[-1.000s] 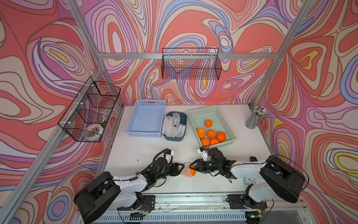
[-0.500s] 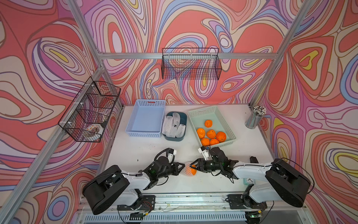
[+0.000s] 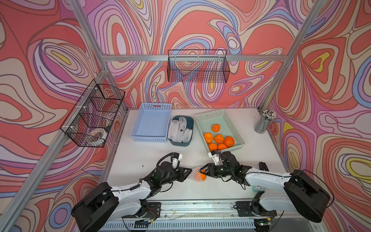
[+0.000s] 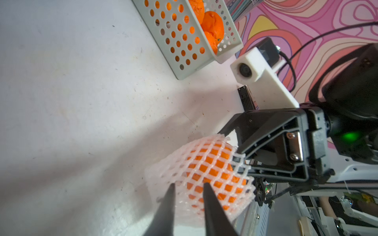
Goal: Remove foam nets from oranges
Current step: Remove the foam net from the orange.
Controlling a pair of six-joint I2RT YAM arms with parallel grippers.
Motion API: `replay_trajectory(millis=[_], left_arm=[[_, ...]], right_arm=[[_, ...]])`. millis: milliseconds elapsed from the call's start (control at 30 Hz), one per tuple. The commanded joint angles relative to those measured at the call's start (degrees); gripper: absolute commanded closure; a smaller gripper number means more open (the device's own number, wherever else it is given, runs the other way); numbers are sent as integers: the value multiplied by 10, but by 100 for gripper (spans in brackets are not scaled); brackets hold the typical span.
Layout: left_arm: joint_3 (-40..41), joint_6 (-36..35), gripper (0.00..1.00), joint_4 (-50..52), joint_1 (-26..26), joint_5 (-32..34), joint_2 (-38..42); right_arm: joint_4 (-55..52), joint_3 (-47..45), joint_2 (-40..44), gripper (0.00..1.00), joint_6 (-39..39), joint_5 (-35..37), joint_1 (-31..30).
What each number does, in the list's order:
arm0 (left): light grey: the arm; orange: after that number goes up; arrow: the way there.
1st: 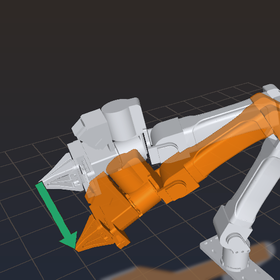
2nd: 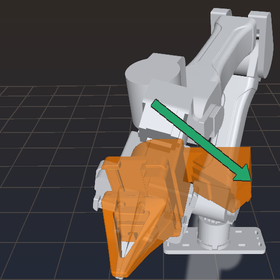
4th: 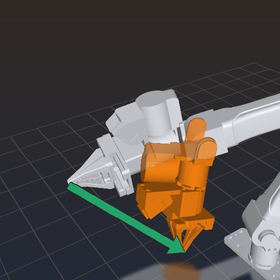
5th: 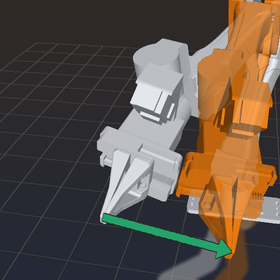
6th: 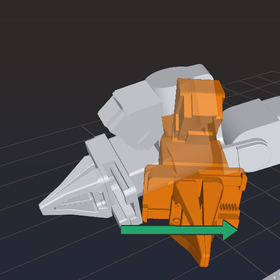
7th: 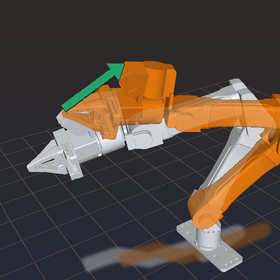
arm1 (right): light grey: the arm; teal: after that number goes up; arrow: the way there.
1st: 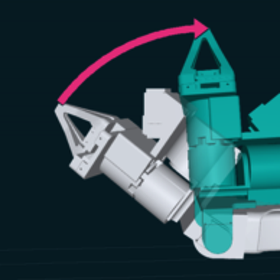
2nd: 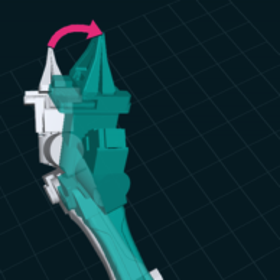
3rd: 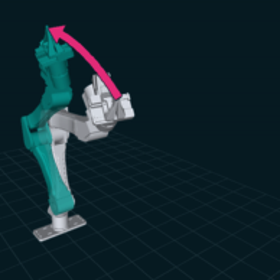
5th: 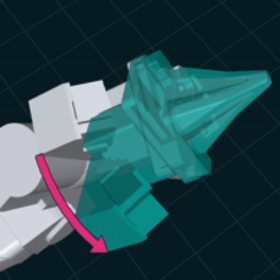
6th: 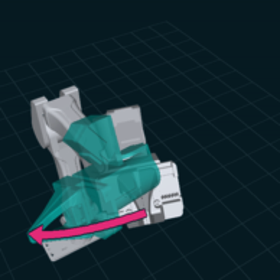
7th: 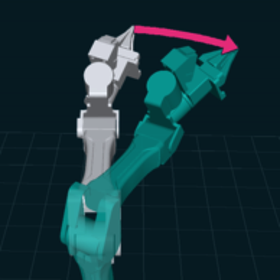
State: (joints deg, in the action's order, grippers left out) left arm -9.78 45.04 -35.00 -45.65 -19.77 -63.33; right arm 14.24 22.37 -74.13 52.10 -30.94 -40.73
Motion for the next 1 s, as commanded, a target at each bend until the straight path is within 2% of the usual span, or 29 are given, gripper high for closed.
replay_trajectory(millis=[0,133,267,367,500,567,667,767,867,967], left_arm=[[-40,-81,28,89,3,-53,40],[-62,-190,22,235,3,-37,106],[-42,-271,22,262,2,-31,158],[11,-327,23,184,-6,-26,194],[37,-356,14,133,-7,6,208],[31,-354,13,117,-7,10,193],[45,-317,7,29,-7,4,158],[47,-294,7,-23,-6,-9,106],[53,-261,6,-118,-6,-37,40],[53,-240,6,-167,-3,-35,-11]], right_arm=[[-18,1,7,51,-19,-7,5],[-31,5,6,50,-31,-15,12],[-37,14,1,50,-47,-38,23],[-31,23,-5,50,-60,-71,35],[47,15,-20,50,-46,-157,53],[57,20,-27,52,-47,-175,54],[83,23,-32,53,-37,-192,57],[99,25,-35,52,-28,-199,61],[125,25,-42,53,-14,-212,62],[146,20,-44,54,-4,-219,65]])
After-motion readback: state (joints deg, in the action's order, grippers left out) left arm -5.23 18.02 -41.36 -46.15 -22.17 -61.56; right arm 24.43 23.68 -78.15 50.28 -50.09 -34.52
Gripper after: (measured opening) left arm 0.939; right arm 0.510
